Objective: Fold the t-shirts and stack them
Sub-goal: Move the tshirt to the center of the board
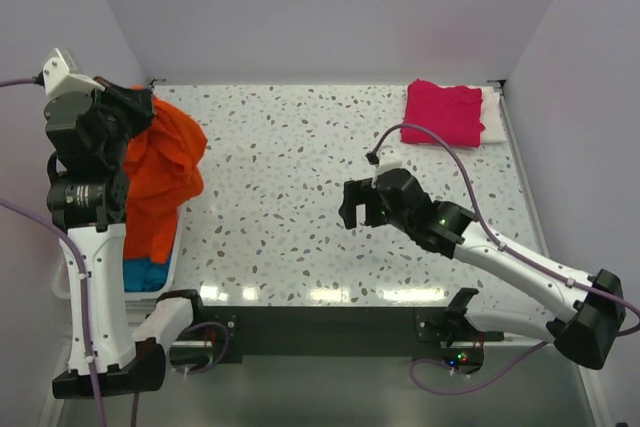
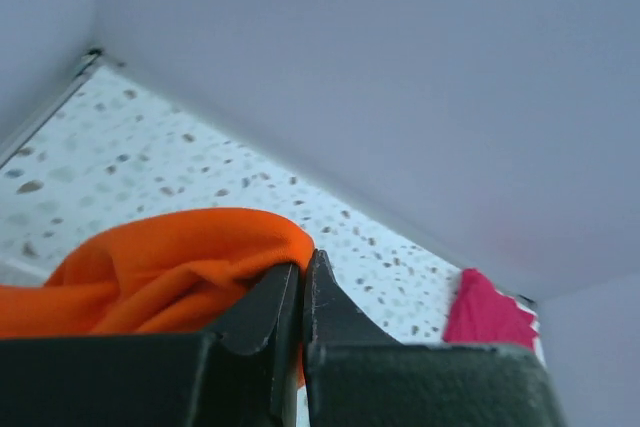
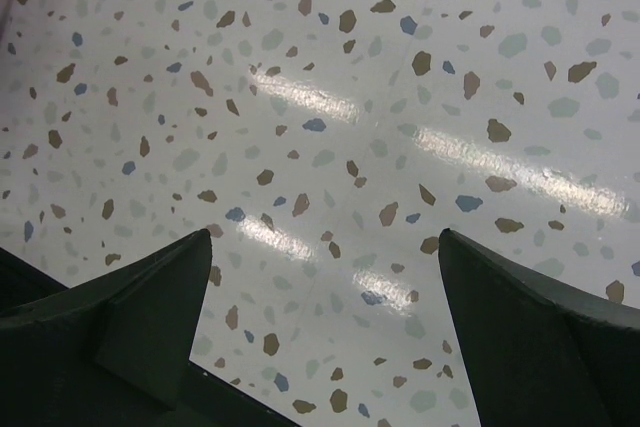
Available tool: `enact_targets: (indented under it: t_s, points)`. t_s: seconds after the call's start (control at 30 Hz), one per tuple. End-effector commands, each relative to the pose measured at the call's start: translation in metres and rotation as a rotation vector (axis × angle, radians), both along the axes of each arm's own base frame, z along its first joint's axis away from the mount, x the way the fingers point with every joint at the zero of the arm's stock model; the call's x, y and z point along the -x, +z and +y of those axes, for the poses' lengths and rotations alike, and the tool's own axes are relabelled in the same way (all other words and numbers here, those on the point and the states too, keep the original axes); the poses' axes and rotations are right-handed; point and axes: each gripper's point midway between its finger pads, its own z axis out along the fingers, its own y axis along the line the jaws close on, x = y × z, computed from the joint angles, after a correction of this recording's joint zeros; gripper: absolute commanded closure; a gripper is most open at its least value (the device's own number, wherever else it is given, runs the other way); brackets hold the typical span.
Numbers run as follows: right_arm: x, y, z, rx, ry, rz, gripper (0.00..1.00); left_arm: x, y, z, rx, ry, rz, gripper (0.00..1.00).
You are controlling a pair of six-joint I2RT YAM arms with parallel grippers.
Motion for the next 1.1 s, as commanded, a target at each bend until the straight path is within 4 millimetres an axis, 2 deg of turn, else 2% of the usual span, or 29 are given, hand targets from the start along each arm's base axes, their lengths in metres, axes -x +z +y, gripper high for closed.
enact_targets:
  t_s: [0.0,0.07,0.1,0.17,0.23,0.27,0.33,0.37,0.43,0.47,0.5,0.53,0.57,0.63,0.67,0.7,0.73,0.77,0.8,0.83,0.9,0.93,1.0,1.03,1.07]
  points:
    - [-0.012,0.052,0.002,-0.078,-0.02,-0.126,0.01,0.007,0.078,-0.048,-0.038,-0.194,-0.202,1.0]
    - [-0.013,0.058,-0.001,-0.086,-0.027,-0.146,0.01,0.008,0.086,-0.07,-0.036,-0.287,-0.214,1.0]
    - [-0.014,0.063,-0.001,-0.094,-0.033,-0.156,0.01,0.011,0.095,-0.074,-0.043,-0.306,-0.234,1.0]
    - [-0.015,0.069,-0.005,-0.106,-0.049,-0.175,0.01,0.014,0.098,-0.097,-0.047,-0.402,-0.245,1.0]
    - [-0.016,0.072,-0.007,-0.117,-0.069,-0.188,0.01,0.011,0.091,-0.114,-0.052,-0.472,-0.227,1.0]
    - [-0.016,0.072,-0.008,-0.119,-0.072,-0.191,0.01,0.008,0.08,-0.135,-0.046,-0.547,-0.199,1.0]
    - [-0.019,0.074,-0.011,-0.125,-0.1,-0.202,0.01,0.001,0.066,-0.152,-0.059,-0.559,-0.17,1.0]
    - [-0.019,0.074,-0.012,-0.124,-0.106,-0.204,0.01,0.001,0.049,-0.182,-0.062,-0.632,-0.131,1.0]
    - [-0.02,0.073,-0.013,-0.13,-0.124,-0.2,0.01,-0.004,0.032,-0.21,-0.073,-0.671,-0.096,1.0]
    - [-0.021,0.075,-0.016,-0.131,-0.137,-0.205,0.01,-0.004,0.014,-0.241,-0.077,-0.731,-0.055,1.0]
    - [-0.021,0.072,-0.018,-0.126,-0.148,-0.201,0.01,-0.006,-0.005,-0.255,-0.081,-0.755,-0.017,1.0]
    - [-0.021,0.072,-0.02,-0.13,-0.16,-0.2,0.01,-0.008,-0.011,-0.271,-0.066,-0.781,-0.016,1.0]
    - [-0.02,0.072,-0.024,-0.128,-0.174,-0.203,0.01,-0.011,-0.042,-0.299,-0.074,-0.833,0.053,1.0]
    - [-0.018,0.069,-0.031,-0.122,-0.202,-0.196,0.01,-0.014,-0.066,-0.33,-0.074,-0.888,0.092,1.0]
    - [-0.016,0.066,-0.036,-0.119,-0.212,-0.193,0.01,-0.018,-0.097,-0.355,-0.095,-0.931,0.162,0.97]
    - [-0.015,0.063,-0.04,-0.111,-0.225,-0.188,0.01,-0.021,-0.111,-0.367,-0.1,-0.954,0.192,0.73]
    - [-0.014,0.061,-0.041,-0.113,-0.232,-0.184,0.01,-0.024,-0.126,-0.374,-0.104,-0.959,0.228,0.61]
    - [-0.012,0.057,-0.043,-0.107,-0.233,-0.178,0.01,-0.027,-0.149,-0.383,-0.106,-0.978,0.284,0.51]
    - [-0.009,0.054,-0.043,-0.106,-0.221,-0.165,0.01,-0.029,-0.156,-0.382,-0.109,-0.963,0.302,0.37]
    - [-0.007,0.049,-0.042,-0.099,-0.211,-0.152,0.01,-0.033,-0.162,-0.373,-0.124,-0.91,0.31,0.28]
    - [-0.005,0.038,-0.039,-0.081,-0.197,-0.123,0.01,-0.037,-0.162,-0.356,-0.124,-0.833,0.314,0.24]
    - [-0.004,0.032,-0.036,-0.077,-0.185,-0.104,0.01,-0.044,-0.153,-0.334,-0.119,-0.752,0.299,0.23]
    - [-0.004,0.017,-0.029,-0.057,-0.172,-0.067,0.01,-0.043,-0.177,-0.3,-0.094,-0.656,0.382,0.23]
    - [-0.004,0.003,-0.023,-0.033,-0.156,-0.029,0.01,-0.048,-0.174,-0.27,-0.065,-0.587,0.382,0.24]
    - [-0.002,-0.005,-0.018,-0.02,-0.142,-0.008,0.01,-0.04,-0.203,-0.249,-0.064,-0.546,0.45,0.3]
